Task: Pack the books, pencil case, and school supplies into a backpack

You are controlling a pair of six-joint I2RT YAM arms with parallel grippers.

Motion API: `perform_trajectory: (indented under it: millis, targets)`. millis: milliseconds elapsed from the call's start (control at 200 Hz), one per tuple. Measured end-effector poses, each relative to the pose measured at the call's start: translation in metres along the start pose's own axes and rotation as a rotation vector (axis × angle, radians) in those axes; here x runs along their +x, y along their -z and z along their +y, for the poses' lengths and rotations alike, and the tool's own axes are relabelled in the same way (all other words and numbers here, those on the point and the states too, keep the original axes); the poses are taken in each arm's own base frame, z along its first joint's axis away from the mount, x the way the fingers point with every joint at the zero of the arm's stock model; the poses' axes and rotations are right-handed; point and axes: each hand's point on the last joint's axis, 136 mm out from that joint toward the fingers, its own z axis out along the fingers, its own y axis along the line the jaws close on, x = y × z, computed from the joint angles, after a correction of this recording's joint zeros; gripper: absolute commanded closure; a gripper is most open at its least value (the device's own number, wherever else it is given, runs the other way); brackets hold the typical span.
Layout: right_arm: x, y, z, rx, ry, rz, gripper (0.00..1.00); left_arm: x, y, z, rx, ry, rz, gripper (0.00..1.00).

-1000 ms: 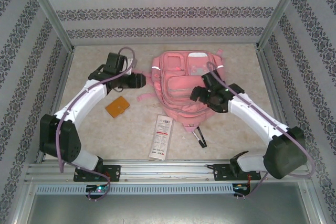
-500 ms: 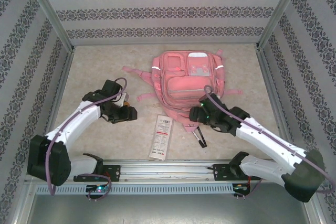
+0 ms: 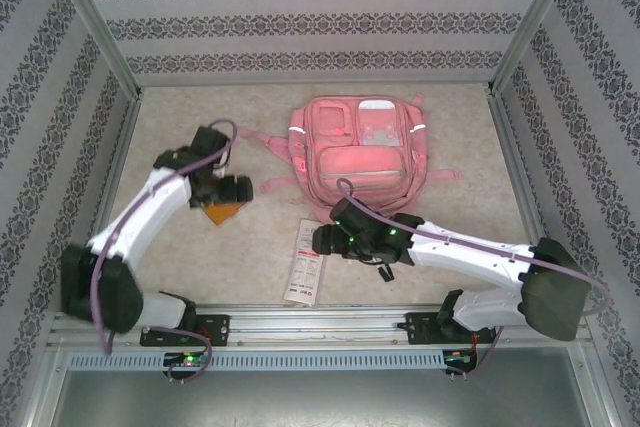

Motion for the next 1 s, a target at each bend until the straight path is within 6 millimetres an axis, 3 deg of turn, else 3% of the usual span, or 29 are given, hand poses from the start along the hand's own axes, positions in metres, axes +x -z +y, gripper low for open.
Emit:
perform_trajectory:
  millis: [60, 125, 240, 355, 410, 550, 714, 794, 904, 999]
  targets:
    - [-0.001, -0.003, 0.005, -0.015, -0.001, -0.004, 0.23, -0.022, -0.023, 0.010, -0.021, 0.035, 0.026, 0.09]
    - [-0.004, -0.003, 0.010, -0.030, -0.004, -0.012, 0.23, -0.030, -0.052, 0.020, -0.022, 0.075, 0.095, 0.09]
    - [-0.008, -0.002, 0.021, -0.067, -0.001, -0.029, 0.24, -0.027, -0.097, 0.032, -0.021, 0.107, 0.218, 0.09]
    - [-0.007, -0.001, 0.026, -0.087, 0.006, -0.028, 0.24, -0.016, -0.117, 0.036, -0.040, 0.104, 0.282, 0.13]
    - [-0.007, -0.001, 0.027, -0.090, 0.006, -0.028, 0.24, -0.017, -0.116, 0.034, -0.031, 0.110, 0.281, 0.22]
    - [-0.007, -0.001, 0.029, -0.100, 0.007, -0.026, 0.25, -0.007, -0.112, 0.030, 0.014, 0.164, 0.237, 0.26]
    - [-0.007, -0.010, 0.037, -0.102, 0.007, 0.000, 0.26, 0.067, -0.076, 0.000, 0.161, 0.268, 0.255, 0.30]
    - [-0.009, -0.021, 0.048, -0.103, 0.013, 0.020, 0.26, 0.093, -0.060, -0.019, 0.216, 0.241, 0.259, 0.27]
    - [-0.010, -0.043, 0.072, -0.115, 0.024, 0.048, 0.31, 0.112, -0.044, -0.038, 0.260, 0.191, 0.253, 0.26]
    - [-0.012, -0.065, 0.088, -0.130, 0.000, 0.064, 0.36, 0.118, -0.032, -0.034, 0.266, 0.207, 0.217, 0.25]
